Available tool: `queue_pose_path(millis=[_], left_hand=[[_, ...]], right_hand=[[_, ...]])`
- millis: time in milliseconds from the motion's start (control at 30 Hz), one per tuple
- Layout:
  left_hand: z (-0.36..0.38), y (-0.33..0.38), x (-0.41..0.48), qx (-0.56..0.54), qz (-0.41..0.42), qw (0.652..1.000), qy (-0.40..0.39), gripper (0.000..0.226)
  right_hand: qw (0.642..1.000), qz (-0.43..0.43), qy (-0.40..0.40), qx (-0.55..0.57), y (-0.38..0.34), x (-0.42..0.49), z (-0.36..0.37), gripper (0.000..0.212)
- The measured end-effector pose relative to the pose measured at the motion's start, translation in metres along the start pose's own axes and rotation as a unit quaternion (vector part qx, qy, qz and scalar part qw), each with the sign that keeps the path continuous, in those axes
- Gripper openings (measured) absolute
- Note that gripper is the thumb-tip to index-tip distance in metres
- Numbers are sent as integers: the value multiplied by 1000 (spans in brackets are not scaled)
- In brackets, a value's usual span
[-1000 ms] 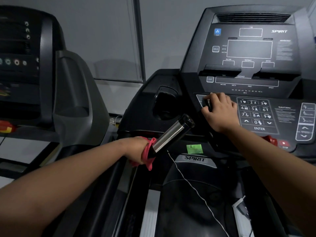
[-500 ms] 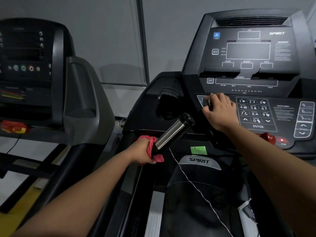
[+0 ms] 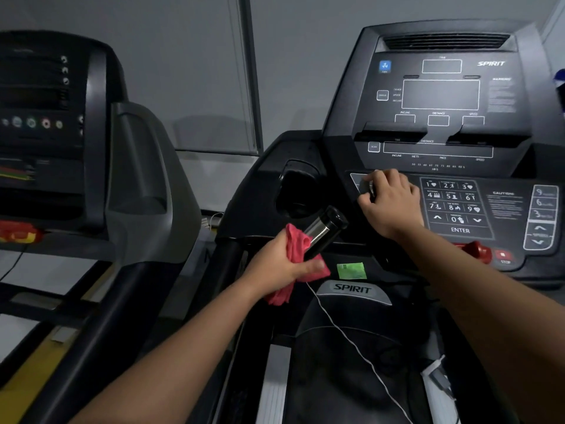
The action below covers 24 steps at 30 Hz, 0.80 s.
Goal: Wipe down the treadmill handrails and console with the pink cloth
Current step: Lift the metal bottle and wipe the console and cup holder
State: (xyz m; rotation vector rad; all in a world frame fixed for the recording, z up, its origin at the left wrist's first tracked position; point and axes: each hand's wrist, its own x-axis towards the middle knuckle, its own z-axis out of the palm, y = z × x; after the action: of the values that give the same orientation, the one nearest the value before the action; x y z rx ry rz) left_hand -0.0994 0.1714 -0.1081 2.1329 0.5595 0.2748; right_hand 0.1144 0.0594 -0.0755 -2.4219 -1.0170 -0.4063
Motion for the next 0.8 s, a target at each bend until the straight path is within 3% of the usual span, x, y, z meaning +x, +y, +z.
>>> queue_pose_path(millis=[167, 233, 300, 400, 467, 533, 600, 667, 800], left_hand=[[9, 55, 37, -38, 52, 997, 50, 41], [11, 76, 49, -39, 76, 996, 39, 33], [11, 88, 56, 57, 114, 991, 36, 32], [15, 86, 57, 235, 259, 934, 71, 28], [15, 75, 57, 265, 390, 876, 100, 31], [16, 62, 57, 277, 468, 831, 118, 30], [20, 52, 52, 316, 475, 809, 140, 27], [25, 43, 43, 354, 443, 809, 155, 23], [32, 29, 27, 354, 372, 845, 153, 67]], right_hand=[[1000, 2, 5, 0, -1, -1, -2, 30], [1000, 0, -6, -6, 0, -1, -4, 33], [1000, -4, -16, -11, 1, 0, -4, 31], [1000, 4, -26, -9, 0, 1, -5, 41], [1000, 11, -15, -6, -2, 0, -5, 43], [1000, 15, -13, -1, -2, -1, -6, 43], [1000, 15, -14, 1, -1, -1, -6, 43], [1000, 11, -20, -2, 0, 0, -6, 46], [1000, 3, -13, 2, 2, 0, -5, 55]])
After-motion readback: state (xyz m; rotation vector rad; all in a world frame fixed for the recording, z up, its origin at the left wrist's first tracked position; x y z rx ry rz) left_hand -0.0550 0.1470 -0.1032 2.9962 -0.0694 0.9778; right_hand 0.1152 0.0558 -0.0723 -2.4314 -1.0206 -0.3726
